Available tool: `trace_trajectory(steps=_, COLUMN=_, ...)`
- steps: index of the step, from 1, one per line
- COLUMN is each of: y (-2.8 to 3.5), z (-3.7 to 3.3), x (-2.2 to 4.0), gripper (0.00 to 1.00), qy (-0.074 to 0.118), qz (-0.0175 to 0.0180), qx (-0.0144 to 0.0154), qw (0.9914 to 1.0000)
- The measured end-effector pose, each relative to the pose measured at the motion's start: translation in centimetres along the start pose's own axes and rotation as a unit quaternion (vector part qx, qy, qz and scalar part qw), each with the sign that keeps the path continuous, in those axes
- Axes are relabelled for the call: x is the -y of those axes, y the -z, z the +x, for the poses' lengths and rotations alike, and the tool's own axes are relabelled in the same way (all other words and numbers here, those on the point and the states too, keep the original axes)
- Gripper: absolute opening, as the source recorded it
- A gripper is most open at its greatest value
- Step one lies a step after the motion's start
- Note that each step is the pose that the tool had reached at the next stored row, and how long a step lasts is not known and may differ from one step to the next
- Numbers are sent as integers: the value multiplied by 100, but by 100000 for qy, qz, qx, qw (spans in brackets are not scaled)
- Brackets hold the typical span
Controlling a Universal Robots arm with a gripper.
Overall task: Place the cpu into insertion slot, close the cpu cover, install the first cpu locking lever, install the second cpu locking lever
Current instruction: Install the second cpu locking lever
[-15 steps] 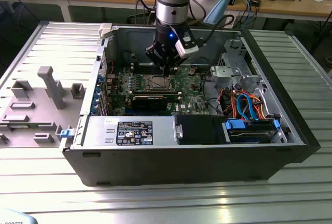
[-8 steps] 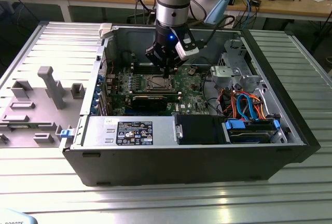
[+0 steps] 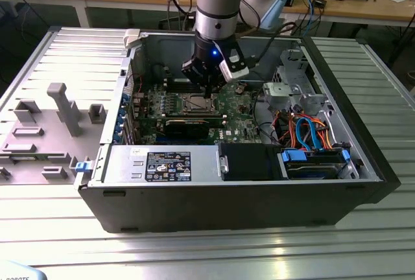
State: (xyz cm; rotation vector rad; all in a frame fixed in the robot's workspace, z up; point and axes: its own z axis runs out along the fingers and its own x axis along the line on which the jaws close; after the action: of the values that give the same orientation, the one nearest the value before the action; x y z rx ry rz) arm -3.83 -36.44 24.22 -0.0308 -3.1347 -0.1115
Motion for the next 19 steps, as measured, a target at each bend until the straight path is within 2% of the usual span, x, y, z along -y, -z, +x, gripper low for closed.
trace_trajectory(steps=2, y=3, z=-1, x=48, gripper=11, qy=-7, qz=-428, qx=-35, qw=99999)
trace_trajectory(steps=6, y=8, z=0, x=155, gripper=11, qy=-12, qz=-963, qx=-65, qw=99995)
trace_trajectory(steps=10, y=-4, z=21, x=209, gripper=11, qy=-10, qz=-1087, qx=-66, qw=99994)
trace_trajectory(steps=14, y=-23, z=113, x=226, gripper=11, qy=-4, qz=-1114, qx=-65, qw=99994)
trace_trajectory(steps=16, y=-20, z=116, x=275, gripper=11, qy=-5, qz=-1114, qx=-69, qw=99994)
trace_trajectory(steps=19, y=-25, z=144, x=290, gripper=11, qy=-8, qz=-1235, qx=-69, qw=99992)
